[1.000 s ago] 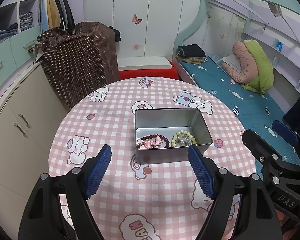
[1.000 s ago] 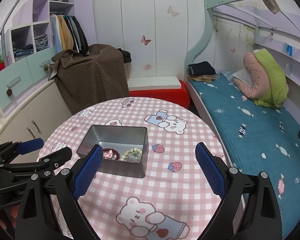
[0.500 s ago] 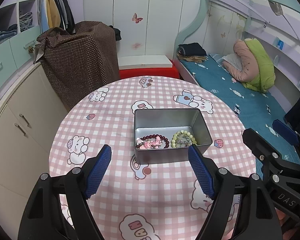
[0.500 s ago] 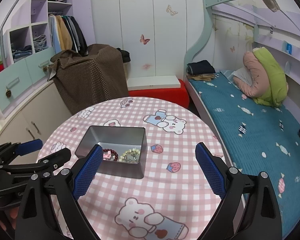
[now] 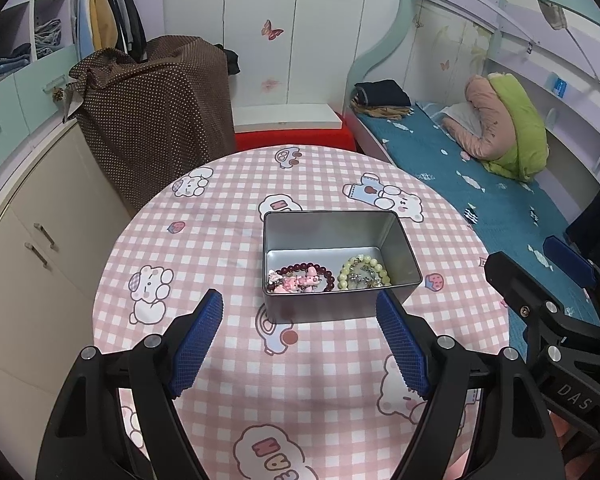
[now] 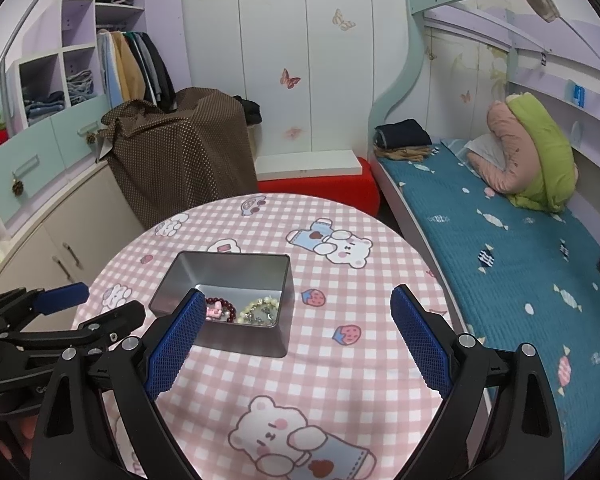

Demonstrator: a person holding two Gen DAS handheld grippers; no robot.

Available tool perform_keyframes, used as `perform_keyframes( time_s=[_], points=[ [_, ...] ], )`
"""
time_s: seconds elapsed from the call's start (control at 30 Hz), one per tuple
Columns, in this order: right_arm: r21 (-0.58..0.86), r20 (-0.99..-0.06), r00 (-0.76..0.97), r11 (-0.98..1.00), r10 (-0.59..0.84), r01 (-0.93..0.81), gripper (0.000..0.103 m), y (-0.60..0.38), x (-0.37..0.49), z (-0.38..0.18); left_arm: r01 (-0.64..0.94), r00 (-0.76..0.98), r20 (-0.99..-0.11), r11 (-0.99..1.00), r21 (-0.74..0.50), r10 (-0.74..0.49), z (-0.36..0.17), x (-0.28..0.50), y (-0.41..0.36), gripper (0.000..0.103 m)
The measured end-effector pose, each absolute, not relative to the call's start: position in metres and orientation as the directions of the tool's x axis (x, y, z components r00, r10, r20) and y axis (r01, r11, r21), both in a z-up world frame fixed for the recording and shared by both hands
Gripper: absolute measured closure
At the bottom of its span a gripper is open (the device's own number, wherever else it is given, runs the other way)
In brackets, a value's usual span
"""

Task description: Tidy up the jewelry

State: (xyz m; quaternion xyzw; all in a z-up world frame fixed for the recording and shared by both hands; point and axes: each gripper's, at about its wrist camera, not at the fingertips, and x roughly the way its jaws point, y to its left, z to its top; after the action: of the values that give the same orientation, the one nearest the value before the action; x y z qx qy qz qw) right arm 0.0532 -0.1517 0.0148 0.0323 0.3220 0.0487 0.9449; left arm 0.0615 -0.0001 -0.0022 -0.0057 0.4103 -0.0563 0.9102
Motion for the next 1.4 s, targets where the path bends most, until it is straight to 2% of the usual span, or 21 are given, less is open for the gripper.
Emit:
perform_keyframes(
  time_s=[1.4],
  points=[
    [0.094, -0.62, 0.777, 0.994, 0.106, -0.061, 0.013, -0.1512, 0.0546, 0.0087, 0.096, 0.657, -0.747, 0.994, -0.054, -0.104, -0.0013, 0.0603, 0.0009, 0.027]
  ],
)
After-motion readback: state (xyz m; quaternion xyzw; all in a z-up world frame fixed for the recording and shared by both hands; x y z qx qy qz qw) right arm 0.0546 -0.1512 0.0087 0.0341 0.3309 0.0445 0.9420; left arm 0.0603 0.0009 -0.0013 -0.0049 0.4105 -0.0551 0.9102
